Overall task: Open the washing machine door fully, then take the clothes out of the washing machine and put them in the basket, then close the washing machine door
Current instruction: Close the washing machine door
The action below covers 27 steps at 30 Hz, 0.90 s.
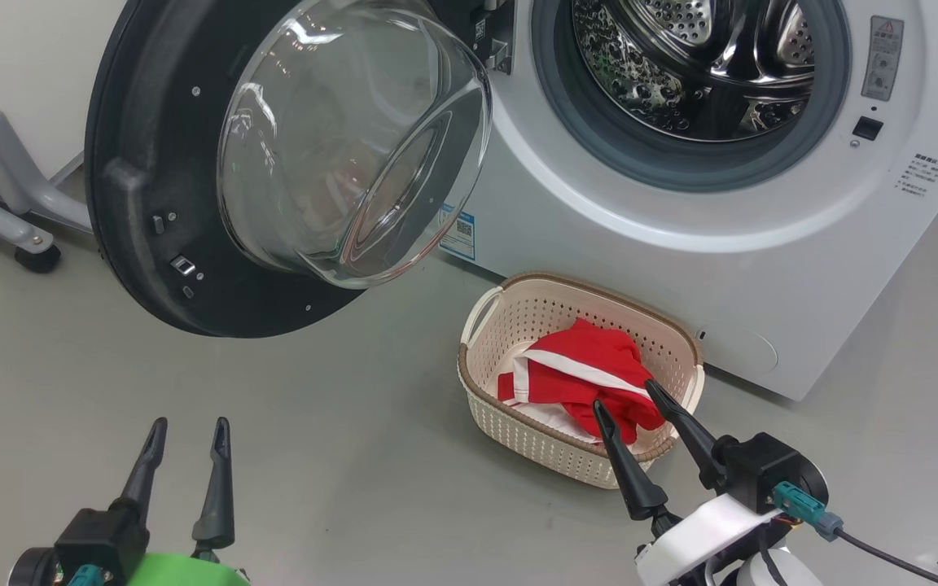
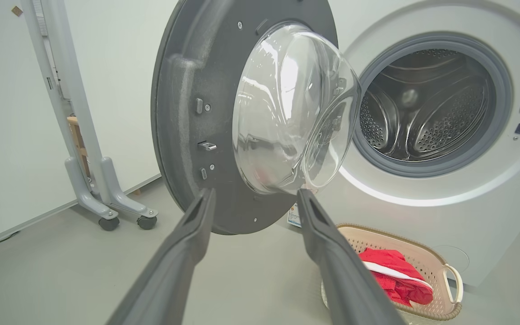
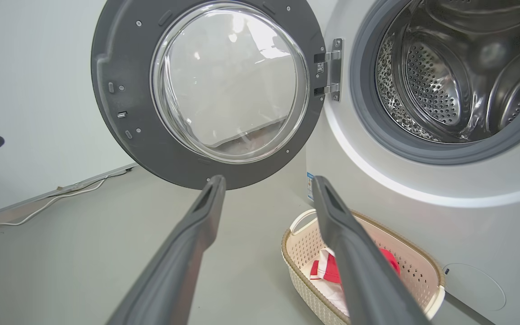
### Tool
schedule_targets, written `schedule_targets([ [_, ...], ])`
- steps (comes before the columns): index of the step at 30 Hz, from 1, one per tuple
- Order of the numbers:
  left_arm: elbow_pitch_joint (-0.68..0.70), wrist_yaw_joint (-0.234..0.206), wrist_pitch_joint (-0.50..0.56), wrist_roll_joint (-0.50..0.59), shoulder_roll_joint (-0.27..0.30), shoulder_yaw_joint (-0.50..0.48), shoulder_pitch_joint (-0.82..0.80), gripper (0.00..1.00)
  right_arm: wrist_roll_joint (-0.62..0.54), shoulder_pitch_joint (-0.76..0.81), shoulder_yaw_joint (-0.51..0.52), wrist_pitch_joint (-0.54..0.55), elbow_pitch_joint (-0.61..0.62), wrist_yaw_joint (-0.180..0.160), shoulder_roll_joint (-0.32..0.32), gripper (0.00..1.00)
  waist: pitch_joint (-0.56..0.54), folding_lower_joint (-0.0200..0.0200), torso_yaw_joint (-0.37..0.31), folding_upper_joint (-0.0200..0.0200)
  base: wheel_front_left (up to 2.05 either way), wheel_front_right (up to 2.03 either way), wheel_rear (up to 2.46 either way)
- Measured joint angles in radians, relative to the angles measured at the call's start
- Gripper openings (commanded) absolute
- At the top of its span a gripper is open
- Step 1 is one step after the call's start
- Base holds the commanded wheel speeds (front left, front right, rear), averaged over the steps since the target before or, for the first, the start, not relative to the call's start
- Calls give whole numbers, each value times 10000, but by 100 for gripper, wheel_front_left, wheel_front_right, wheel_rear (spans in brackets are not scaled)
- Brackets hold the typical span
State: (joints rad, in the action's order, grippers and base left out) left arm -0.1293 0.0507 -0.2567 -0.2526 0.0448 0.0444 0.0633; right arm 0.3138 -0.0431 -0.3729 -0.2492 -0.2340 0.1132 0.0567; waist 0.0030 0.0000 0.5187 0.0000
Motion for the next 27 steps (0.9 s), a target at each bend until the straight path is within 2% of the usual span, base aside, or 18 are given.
schedule_targets([
  [1, -21, 0, 2, 12, 0, 4, 0, 25, 0, 0, 6, 0, 2, 0, 0, 100, 4, 0, -1, 0, 0, 0, 0],
  [2, -52, 0, 0, 23, 0, 8, 0, 0, 2, 0, 10, 0, 4, -2, 0, 100, 9, 0, -3, 0, 0, 0, 0],
  [11, -148, 84, 0, 58, -2, 84, 0, 0, 0, 8, 59, 0, 67, -29, -4, 100, 183, 0, -4, 0, 0, 0, 0],
  [15, 297, 128, 0, 61, 113, -157, -31, 0, -31, 11, 8, 0, 98, -104, -4, 100, 367, 0, -19, 0, 0, 0, 0],
  [22, 1267, 240, 0, 194, 1118, -817, -801, 0, -192, -33, -94, 86, 337, -117, 102, 100, 915, 0, -169, 0, 0, 0, 0],
  [27, 1960, 299, -2, 527, 2140, -1338, -1706, 0, -385, -304, -163, 255, 508, -117, 288, 100, 1434, 0, -334, 0, 0, 0, 0],
])
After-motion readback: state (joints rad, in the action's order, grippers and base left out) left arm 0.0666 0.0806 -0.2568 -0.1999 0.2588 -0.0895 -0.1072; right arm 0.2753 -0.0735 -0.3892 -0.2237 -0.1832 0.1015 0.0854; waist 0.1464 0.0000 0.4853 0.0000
